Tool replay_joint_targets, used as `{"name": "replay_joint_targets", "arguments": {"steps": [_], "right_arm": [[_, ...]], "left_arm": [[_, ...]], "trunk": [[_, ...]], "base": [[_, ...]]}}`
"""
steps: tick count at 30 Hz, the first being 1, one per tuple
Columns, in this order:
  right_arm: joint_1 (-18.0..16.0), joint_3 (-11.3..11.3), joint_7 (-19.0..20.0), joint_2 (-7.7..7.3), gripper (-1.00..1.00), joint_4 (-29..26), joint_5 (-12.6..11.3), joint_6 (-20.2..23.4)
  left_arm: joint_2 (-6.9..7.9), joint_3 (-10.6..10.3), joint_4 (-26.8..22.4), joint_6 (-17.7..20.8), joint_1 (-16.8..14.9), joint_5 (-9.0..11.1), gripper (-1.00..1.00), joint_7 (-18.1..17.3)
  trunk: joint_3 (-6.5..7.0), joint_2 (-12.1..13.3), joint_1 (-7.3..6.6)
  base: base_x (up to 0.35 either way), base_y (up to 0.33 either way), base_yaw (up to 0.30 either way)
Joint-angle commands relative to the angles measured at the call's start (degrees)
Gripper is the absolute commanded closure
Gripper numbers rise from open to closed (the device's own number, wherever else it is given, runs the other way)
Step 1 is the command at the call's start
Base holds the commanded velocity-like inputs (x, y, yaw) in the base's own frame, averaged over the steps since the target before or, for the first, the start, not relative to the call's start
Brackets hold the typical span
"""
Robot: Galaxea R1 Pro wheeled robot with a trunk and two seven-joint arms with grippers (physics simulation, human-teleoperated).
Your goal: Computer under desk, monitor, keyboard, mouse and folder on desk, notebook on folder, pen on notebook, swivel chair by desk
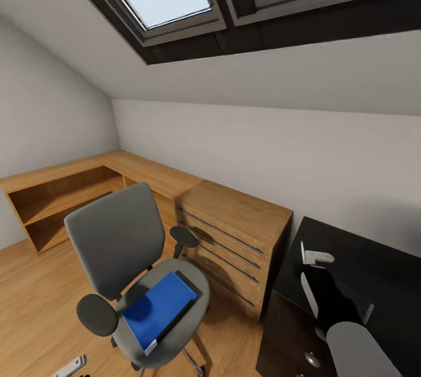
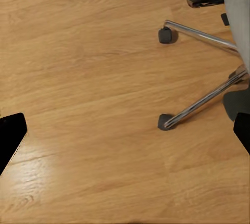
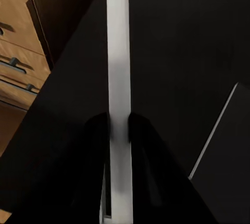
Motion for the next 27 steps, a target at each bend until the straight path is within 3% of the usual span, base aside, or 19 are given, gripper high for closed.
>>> {"name": "replay_joint_targets", "arguments": {"steps": [1, 7, 13, 27], "right_arm": [[-0.28, -0.06, 0.31, 0.0, 1.0, 0.48, 0.52, 0.18], [-1.63, -0.08, 0.3, -0.22, 1.0, 3.95, 0.71, -1.8], [-3.49, -0.09, 0.3, -1.49, 1.0, 8.56, 0.69, -3.94], [-4.24, -0.09, 0.38, -1.9, 1.0, 9.7, 0.66, -4.51]], "left_arm": [[0.1, -0.03, -0.16, 0.26, -0.01, 0.45, -1.0, 0.24], [0.38, 0.01, -0.26, 0.29, 0.01, 0.55, -1.0, 0.24], [0.44, 0.02, -0.28, 0.26, -0.02, 0.58, -1.0, 0.24], [0.45, 0.02, -0.29, 0.42, -0.03, 0.58, -1.0, 0.24]], "trunk": [[-0.08, -0.05, 0.0], [-0.08, -0.05, 0.0], [-0.08, -0.05, 0.0], [-0.08, -0.05, 0.0]], "base": [[0.0, 0.0, 0.0], [0.0, 0.0, 0.0], [0.0, 0.0, 0.0], [0.0, 0.0, 0.0]]}}
